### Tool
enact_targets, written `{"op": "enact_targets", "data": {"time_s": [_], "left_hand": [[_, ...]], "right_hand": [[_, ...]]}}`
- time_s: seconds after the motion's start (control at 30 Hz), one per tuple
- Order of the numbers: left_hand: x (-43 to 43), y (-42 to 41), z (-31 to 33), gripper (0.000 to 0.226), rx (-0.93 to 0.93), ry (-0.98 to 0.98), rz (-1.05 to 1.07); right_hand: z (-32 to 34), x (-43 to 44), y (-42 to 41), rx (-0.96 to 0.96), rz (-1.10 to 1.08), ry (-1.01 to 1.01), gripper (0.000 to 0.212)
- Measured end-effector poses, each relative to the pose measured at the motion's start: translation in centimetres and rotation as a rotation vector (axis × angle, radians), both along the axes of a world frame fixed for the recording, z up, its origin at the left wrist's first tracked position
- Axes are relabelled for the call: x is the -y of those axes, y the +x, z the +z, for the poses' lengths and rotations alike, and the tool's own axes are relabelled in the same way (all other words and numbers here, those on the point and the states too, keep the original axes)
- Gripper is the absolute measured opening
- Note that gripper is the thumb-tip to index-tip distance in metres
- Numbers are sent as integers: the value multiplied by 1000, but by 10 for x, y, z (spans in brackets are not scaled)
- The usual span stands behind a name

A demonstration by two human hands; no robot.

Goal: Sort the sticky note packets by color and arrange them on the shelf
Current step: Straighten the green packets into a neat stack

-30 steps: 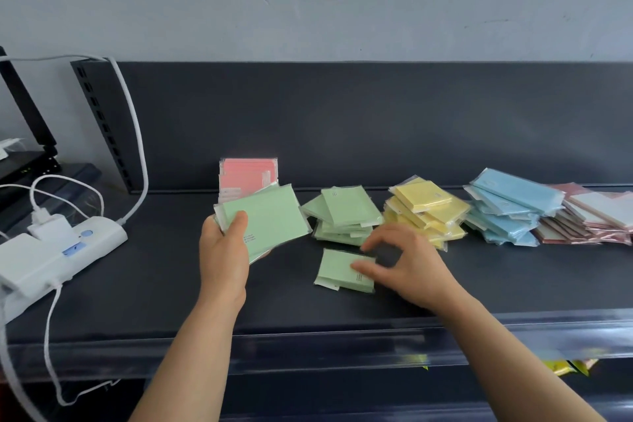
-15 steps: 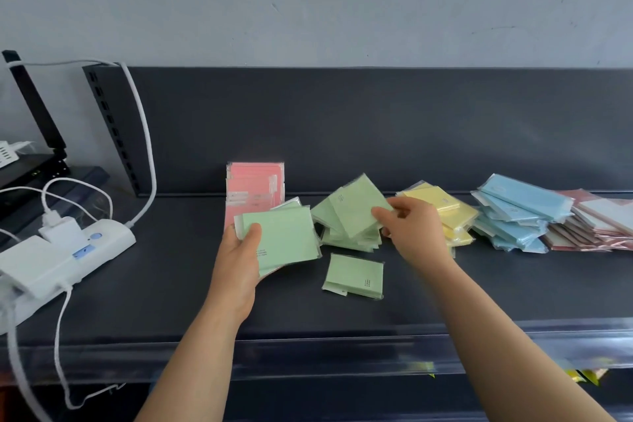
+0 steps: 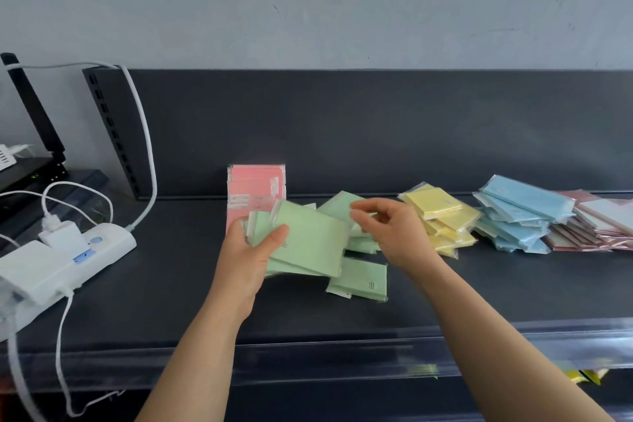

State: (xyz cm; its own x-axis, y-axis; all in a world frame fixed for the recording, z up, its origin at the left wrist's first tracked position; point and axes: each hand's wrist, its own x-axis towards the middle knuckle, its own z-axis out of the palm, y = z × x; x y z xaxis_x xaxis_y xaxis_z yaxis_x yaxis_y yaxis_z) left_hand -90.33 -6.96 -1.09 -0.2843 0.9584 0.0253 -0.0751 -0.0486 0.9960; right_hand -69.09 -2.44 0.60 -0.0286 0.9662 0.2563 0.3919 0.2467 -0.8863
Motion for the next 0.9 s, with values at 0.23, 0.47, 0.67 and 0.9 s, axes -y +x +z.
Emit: {"op": "enact_targets", "data": {"time_s": [0.23,0.47,0.67,0.9], "left_hand": [[1,-18,-4,18,37,27,171],[-2,-21,1,18,45,63,283],[1,-23,-2,27,4,74,265],[2,-24,-3,33,62,86,165]], "right_hand": [[-17,-2,2,599,65,202,24],[-4,-11,-9,640,-12,61,55],[-3,-11,-10,654,-23,13,69],[4,5,-7,-21,35,-99,16]]}}
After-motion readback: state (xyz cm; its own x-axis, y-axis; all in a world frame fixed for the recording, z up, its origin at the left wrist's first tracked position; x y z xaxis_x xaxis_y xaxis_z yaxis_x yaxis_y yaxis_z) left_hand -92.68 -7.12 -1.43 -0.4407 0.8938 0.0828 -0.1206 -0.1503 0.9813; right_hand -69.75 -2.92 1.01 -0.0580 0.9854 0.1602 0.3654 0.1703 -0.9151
